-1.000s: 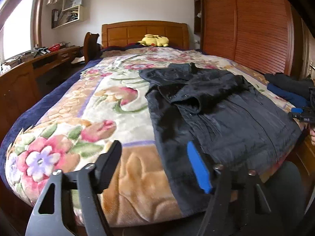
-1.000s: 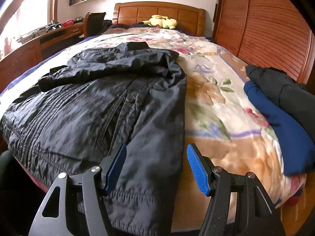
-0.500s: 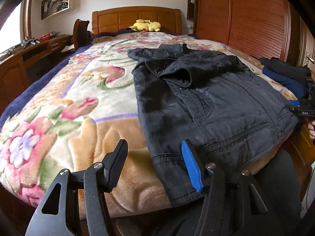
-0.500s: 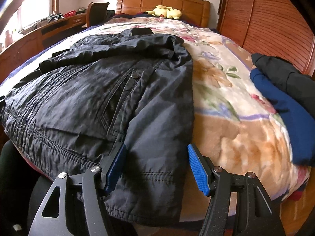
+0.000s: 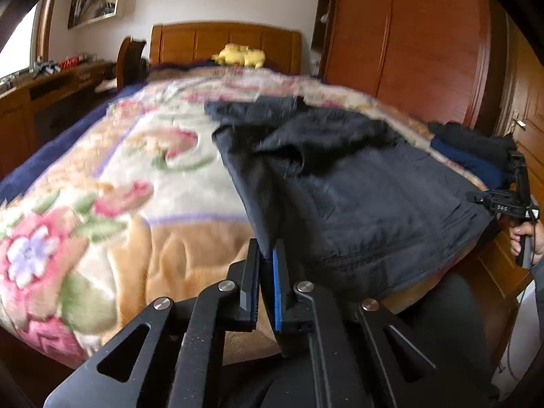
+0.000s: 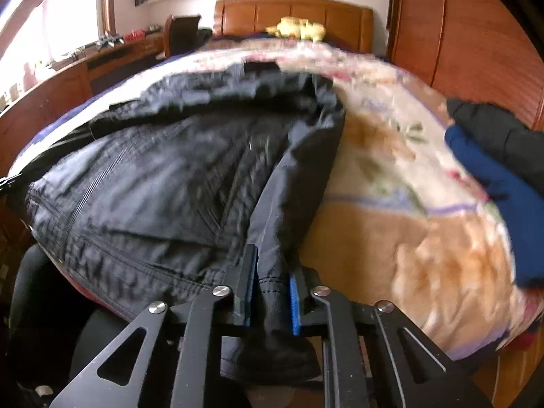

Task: Fold large clothes
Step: 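Move both grippers to the jacket hem and close them on it, then lift the hem with both grippers and fold it toward the collar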

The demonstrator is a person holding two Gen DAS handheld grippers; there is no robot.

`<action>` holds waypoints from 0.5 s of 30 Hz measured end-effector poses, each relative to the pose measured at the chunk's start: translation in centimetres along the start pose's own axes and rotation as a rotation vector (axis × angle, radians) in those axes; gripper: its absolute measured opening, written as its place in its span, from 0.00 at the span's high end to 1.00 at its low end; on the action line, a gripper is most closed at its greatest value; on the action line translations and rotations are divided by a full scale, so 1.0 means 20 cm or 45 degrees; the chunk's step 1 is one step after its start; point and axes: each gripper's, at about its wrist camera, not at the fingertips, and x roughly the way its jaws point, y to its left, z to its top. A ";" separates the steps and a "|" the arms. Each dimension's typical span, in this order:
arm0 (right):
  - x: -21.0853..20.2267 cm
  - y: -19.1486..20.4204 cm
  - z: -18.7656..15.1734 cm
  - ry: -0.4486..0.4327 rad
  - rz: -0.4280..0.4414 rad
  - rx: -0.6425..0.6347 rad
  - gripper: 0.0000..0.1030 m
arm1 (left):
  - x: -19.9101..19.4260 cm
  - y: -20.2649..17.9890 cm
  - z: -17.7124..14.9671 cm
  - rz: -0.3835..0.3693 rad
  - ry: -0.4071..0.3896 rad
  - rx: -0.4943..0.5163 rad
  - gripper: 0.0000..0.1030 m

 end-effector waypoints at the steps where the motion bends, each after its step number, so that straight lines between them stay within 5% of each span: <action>1: -0.04 0.01 0.01 -0.033 -0.002 -0.003 0.87 | -0.04 -0.02 0.02 -0.007 -0.022 0.010 0.94; 15: -0.65 0.03 0.18 -0.400 0.033 -0.052 0.89 | -0.50 -0.14 0.32 -0.032 -0.319 0.086 0.94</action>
